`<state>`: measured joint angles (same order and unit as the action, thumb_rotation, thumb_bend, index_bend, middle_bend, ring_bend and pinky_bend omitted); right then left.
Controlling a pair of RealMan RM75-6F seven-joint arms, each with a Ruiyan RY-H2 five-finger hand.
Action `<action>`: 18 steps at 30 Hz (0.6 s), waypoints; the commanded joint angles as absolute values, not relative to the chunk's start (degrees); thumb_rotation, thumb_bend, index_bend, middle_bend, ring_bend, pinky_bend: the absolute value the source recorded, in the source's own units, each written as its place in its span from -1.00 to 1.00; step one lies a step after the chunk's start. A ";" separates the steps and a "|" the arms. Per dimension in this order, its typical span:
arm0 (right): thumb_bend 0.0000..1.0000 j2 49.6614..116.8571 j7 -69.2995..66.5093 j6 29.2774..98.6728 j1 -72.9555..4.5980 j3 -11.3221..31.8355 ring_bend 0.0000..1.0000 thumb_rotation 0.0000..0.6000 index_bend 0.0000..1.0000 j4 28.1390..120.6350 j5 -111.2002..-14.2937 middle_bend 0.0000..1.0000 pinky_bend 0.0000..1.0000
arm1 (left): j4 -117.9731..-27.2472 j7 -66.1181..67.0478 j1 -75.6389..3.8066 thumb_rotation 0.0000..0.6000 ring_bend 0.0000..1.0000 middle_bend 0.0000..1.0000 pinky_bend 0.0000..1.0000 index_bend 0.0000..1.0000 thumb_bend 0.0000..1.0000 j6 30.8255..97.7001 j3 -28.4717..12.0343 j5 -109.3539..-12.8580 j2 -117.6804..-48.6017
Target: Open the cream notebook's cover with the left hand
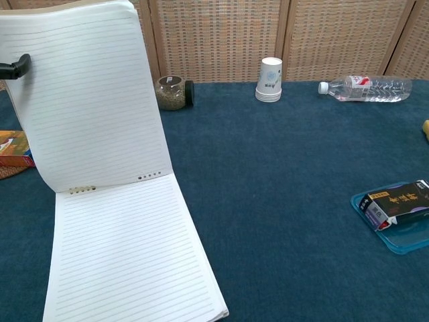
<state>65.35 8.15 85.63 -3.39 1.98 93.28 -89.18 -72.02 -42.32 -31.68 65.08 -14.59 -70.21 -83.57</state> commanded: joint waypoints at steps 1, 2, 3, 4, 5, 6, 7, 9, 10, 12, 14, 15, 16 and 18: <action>-1.00 65.49 8.51 85.40 -3.49 2.10 -1.00 1.00 -0.92 93.29 -88.85 -1.00 -1.00 | -66.21 -44.52 -34.44 1.00 -0.50 -0.23 -0.69 -0.07 -0.01 58.09 -18.99 -64.09 -85.47; -1.00 65.54 8.61 85.34 -3.51 2.12 -1.00 1.00 -0.92 93.26 -88.77 -1.00 -1.00 | -65.07 -44.22 -34.84 1.00 -0.77 -0.61 -0.87 -0.53 -0.38 57.16 -19.40 -63.35 -85.90; -1.00 65.61 8.73 85.28 -3.54 2.14 -1.00 1.00 -0.92 93.25 -88.69 -1.00 -1.00 | -64.00 -43.76 -35.28 1.00 -0.96 -0.91 -0.99 -0.87 -0.72 55.68 -19.33 -62.93 -86.19; -1.00 65.65 8.84 85.23 -3.56 2.17 -1.00 1.00 -0.92 93.23 -88.60 -1.00 -1.00 | -63.51 -43.57 -35.66 1.00 -1.00 -1.00 -1.00 -0.98 -0.86 54.03 -18.97 -62.91 -86.09; -1.00 65.68 8.92 85.17 -3.58 2.18 -1.00 1.00 -0.92 93.22 -88.54 -1.00 -1.00 | -63.11 -43.57 -35.88 1.00 -1.00 -1.00 -1.00 -1.00 -0.97 52.79 -18.80 -62.83 -85.92; -1.00 65.73 8.99 85.09 -3.62 2.18 -1.00 1.00 -0.92 93.22 -88.47 -1.00 -1.00 | -62.30 -43.81 -35.98 1.00 -1.00 -1.00 -1.00 -1.00 -1.00 52.42 -19.35 -62.22 -86.18; -1.00 65.74 9.02 85.06 -3.62 2.17 -1.00 1.00 -0.92 93.23 -88.44 -1.00 -1.00 | -61.50 -43.99 -35.93 1.00 -1.00 -1.00 -1.00 -1.00 -1.00 53.10 -19.87 -62.11 -86.68; -1.00 65.72 8.98 85.12 -3.60 2.15 -1.00 1.00 -0.92 93.26 -88.47 -1.00 -1.00 | -60.36 -44.19 -35.65 1.00 -1.00 -1.00 -1.00 -1.00 -1.00 54.55 -20.28 -62.55 -87.41; -1.00 65.71 8.96 85.16 -3.59 2.13 -1.00 1.00 -0.92 93.27 -88.53 -1.00 -1.00 | -60.02 -44.45 -35.45 1.00 -1.00 -1.00 -1.00 -1.00 -1.00 55.27 -20.47 -62.79 -87.58; -1.00 65.66 8.82 85.25 -3.54 2.02 -1.00 1.00 -0.92 93.30 -88.69 -1.00 -1.00 | -59.68 -45.17 -34.78 1.00 -1.00 -1.00 -1.00 -1.00 -1.00 57.17 -21.04 -63.44 -87.50; -1.00 65.62 8.72 85.28 -3.51 1.90 -1.00 1.00 -0.92 93.30 -88.87 -1.00 -1.00 | -59.61 -44.70 -34.14 1.00 -1.00 -1.00 -1.00 -1.00 -1.00 58.91 -21.42 -63.77 -87.15; -1.00 65.60 8.67 85.31 -3.50 1.85 -1.00 1.00 -0.92 93.32 -88.97 -1.00 -1.00 | -59.79 -44.44 -33.79 1.00 -1.00 -1.00 -1.00 -1.00 -1.00 59.73 -21.59 -63.88 -86.86; -1.00 65.57 8.60 85.37 -3.48 1.80 -1.00 1.00 -0.92 93.36 -89.09 -1.00 -1.00 | -60.14 -44.20 -33.43 1.00 -1.00 -1.00 -1.00 -1.00 -1.00 60.40 -21.71 -64.01 -86.44; -1.00 65.44 8.35 85.60 -3.40 1.70 -1.00 1.00 -0.92 93.44 -89.38 -1.00 -1.00 | -61.68 -43.43 -32.31 1.00 -1.00 -1.00 -1.00 -1.00 -1.00 61.91 -21.70 -64.58 -84.82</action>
<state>65.47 8.40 85.55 -3.43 1.73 93.41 -89.33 -60.60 -44.10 -33.37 60.71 -21.42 -63.98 -86.09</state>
